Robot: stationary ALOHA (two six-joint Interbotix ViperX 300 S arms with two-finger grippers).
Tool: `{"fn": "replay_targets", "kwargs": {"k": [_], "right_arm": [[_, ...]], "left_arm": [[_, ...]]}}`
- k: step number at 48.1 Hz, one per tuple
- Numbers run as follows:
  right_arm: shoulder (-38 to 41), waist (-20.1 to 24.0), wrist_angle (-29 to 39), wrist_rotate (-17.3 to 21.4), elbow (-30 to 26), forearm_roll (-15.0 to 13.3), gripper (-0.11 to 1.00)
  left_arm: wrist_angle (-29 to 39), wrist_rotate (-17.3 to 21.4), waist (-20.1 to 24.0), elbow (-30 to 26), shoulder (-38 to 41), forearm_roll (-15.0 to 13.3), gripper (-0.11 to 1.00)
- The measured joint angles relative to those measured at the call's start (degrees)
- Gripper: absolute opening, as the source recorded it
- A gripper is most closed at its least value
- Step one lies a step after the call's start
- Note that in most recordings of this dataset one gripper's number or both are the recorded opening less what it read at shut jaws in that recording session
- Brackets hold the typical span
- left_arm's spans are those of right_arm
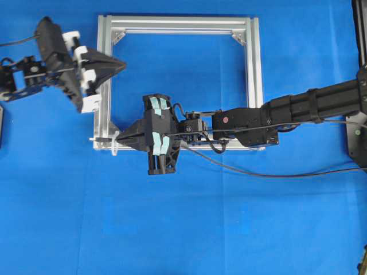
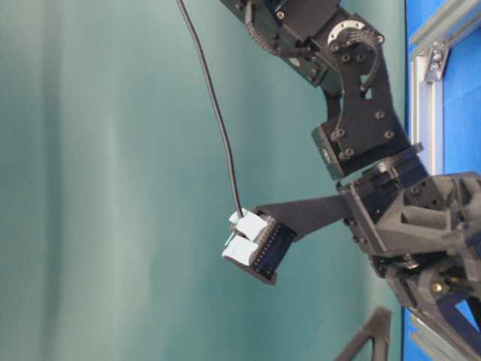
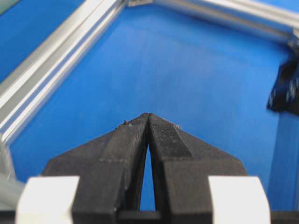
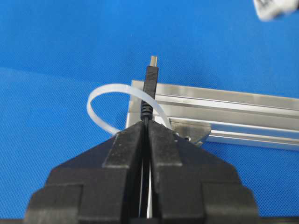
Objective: Insert the wire through the string loop located on the left side.
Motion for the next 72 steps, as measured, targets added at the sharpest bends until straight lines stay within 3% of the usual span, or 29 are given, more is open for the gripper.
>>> {"fn": "replay_targets", "kwargs": {"k": [29, 37, 55, 63, 72], "right_arm": [[0.0, 0.0, 0.0, 0.0, 0.0, 0.0, 0.00], [0.0, -0.1, 0.0, 0.0, 0.0, 0.0, 0.00], [0.0, 0.0, -0.1, 0.0, 0.0, 0.0, 0.00], [0.0, -0.1, -0.1, 0.0, 0.0, 0.0, 0.00], [0.0, 0.0, 0.0, 0.0, 0.0, 0.0, 0.00]], "left_arm": [[0.0, -0.1, -1.0, 4.1, -2.7, 0.0, 0.00], [0.0, -0.2, -5.4, 4.7, -3.7, 0.3, 0.00], [0.0, 1.4, -20.2, 6.3, -6.0, 0.9, 0.00], [1.2, 3.4, -23.4, 6.4, -6.0, 1.1, 0.00], [3.3, 4.2, -23.8, 6.3, -6.1, 1.1, 0.00]]}}
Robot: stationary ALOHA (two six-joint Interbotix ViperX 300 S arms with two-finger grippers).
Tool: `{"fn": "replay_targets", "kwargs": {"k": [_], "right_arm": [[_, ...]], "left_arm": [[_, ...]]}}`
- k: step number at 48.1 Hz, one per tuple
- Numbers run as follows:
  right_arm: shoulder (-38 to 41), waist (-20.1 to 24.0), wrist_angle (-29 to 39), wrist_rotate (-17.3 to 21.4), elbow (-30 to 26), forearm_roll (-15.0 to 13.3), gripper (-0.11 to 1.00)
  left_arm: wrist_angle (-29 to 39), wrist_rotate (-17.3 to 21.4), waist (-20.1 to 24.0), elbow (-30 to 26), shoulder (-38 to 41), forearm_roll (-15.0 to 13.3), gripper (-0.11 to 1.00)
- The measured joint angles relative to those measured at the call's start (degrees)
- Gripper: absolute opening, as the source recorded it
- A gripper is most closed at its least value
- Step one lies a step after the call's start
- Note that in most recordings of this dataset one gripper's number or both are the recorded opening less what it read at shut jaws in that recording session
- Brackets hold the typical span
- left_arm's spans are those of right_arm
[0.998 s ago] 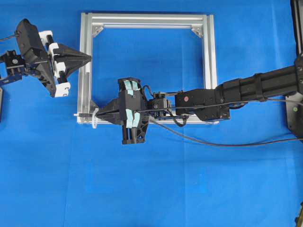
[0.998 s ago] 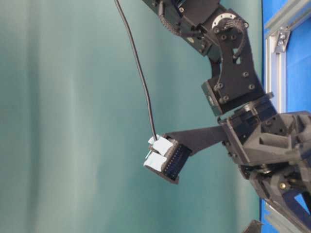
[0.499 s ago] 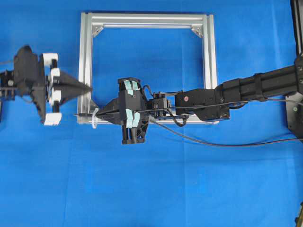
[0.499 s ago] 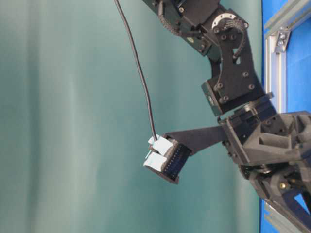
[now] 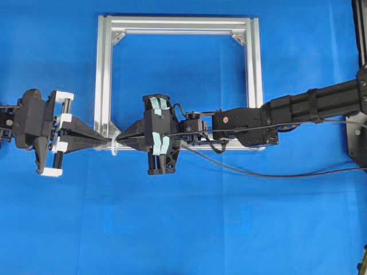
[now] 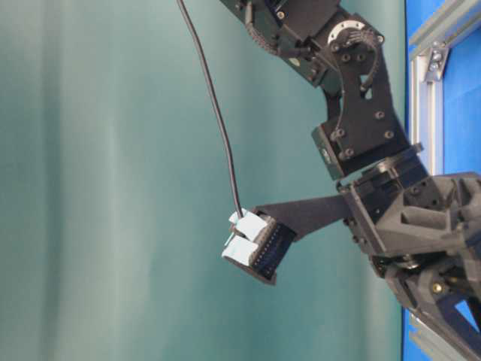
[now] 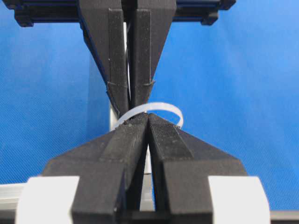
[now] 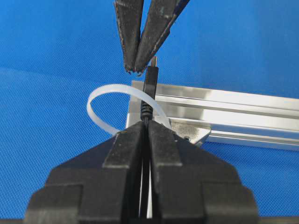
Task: Insert the wire through the string loop located on the left side.
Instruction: 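Move the left gripper toward the plug emerging from the loop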
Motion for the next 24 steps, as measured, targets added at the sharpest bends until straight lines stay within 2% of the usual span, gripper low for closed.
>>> {"fn": "replay_targets", "kwargs": {"k": [17, 20, 24], "right_arm": [[0.0, 0.0, -0.1, 0.0, 0.0, 0.0, 0.00], [0.0, -0.1, -0.1, 0.0, 0.0, 0.0, 0.00], [0.0, 0.0, 0.0, 0.0, 0.0, 0.0, 0.00]], "left_arm": [[0.3, -0.1, 0.0, 0.0, 0.0, 0.0, 0.02], [0.3, 0.0, 0.0, 0.0, -0.1, 0.0, 0.10], [0.3, -0.3, 0.0, 0.0, 0.0, 0.0, 0.29]]}}
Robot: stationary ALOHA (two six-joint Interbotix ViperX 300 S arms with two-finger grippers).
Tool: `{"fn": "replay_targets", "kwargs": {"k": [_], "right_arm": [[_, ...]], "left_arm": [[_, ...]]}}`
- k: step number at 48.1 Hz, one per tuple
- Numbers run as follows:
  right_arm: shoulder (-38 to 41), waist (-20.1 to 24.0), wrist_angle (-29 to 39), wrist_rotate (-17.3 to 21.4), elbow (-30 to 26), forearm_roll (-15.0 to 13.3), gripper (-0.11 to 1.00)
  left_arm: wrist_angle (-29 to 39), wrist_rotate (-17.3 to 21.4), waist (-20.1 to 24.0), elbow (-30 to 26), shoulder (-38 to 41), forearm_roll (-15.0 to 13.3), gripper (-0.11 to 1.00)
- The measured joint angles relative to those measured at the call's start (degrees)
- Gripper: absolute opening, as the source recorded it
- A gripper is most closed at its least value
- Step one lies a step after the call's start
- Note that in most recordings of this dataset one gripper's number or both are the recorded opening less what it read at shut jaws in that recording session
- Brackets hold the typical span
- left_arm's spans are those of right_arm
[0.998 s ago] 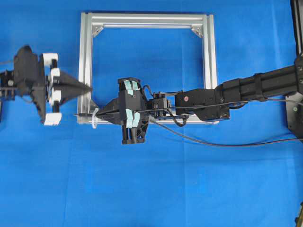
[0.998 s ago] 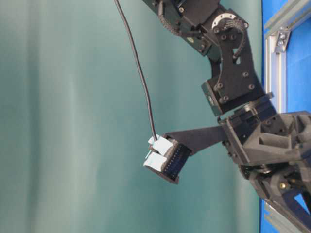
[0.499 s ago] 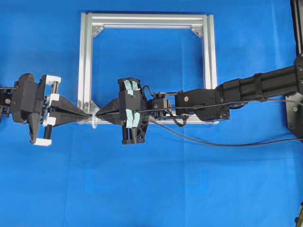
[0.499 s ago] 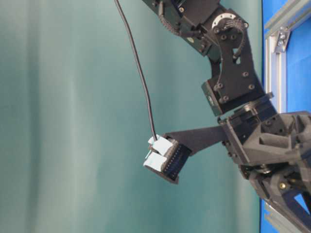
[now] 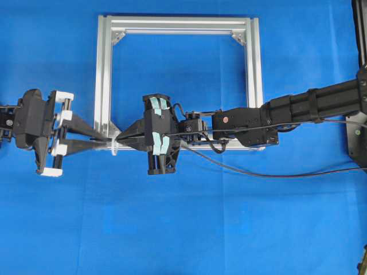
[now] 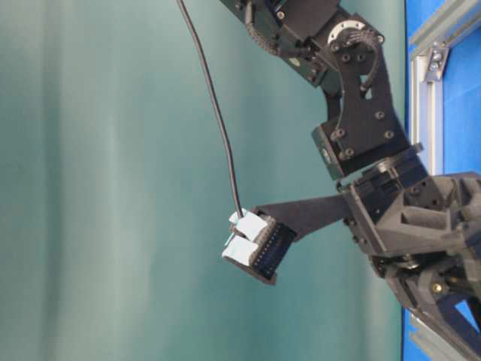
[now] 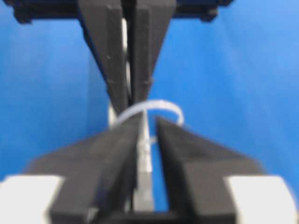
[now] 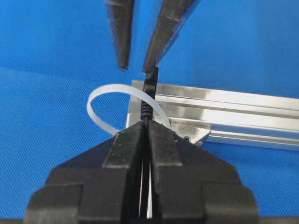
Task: Insert the wire through the string loop located on the left side.
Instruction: 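Move the left gripper toward the plug emerging from the loop, then close the left gripper on the plug beyond the loop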
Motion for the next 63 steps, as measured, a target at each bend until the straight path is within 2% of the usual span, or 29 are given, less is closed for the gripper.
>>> {"fn": "replay_targets", "kwargs": {"k": [7, 10, 12, 34, 50, 63], "right_arm": [[0.0, 0.0, 0.0, -0.1, 0.0, 0.0, 0.00], [0.0, -0.1, 0.0, 0.0, 0.0, 0.0, 0.00], [0.0, 0.0, 0.0, 0.0, 0.0, 0.0, 0.00], [0.0, 0.0, -0.1, 0.1, 0.0, 0.0, 0.00], [0.0, 0.0, -0.1, 0.1, 0.0, 0.0, 0.00], [0.0, 0.0, -0.1, 0.1, 0.0, 0.0, 0.00]], "left_arm": [[0.1, -0.1, 0.0, 0.0, -0.1, 0.0, 0.74], [0.2, -0.3, 0.0, 0.0, -0.1, 0.0, 0.87], [0.4, -0.3, 0.0, 0.0, -0.1, 0.0, 0.91], [7.1, -0.3, 0.8, -1.5, 0.5, 0.0, 0.89], [7.3, -0.3, 1.3, -2.9, 6.8, 0.0, 0.89], [7.3, -0.4, 1.3, -3.3, 7.0, 0.0, 0.88]]}}
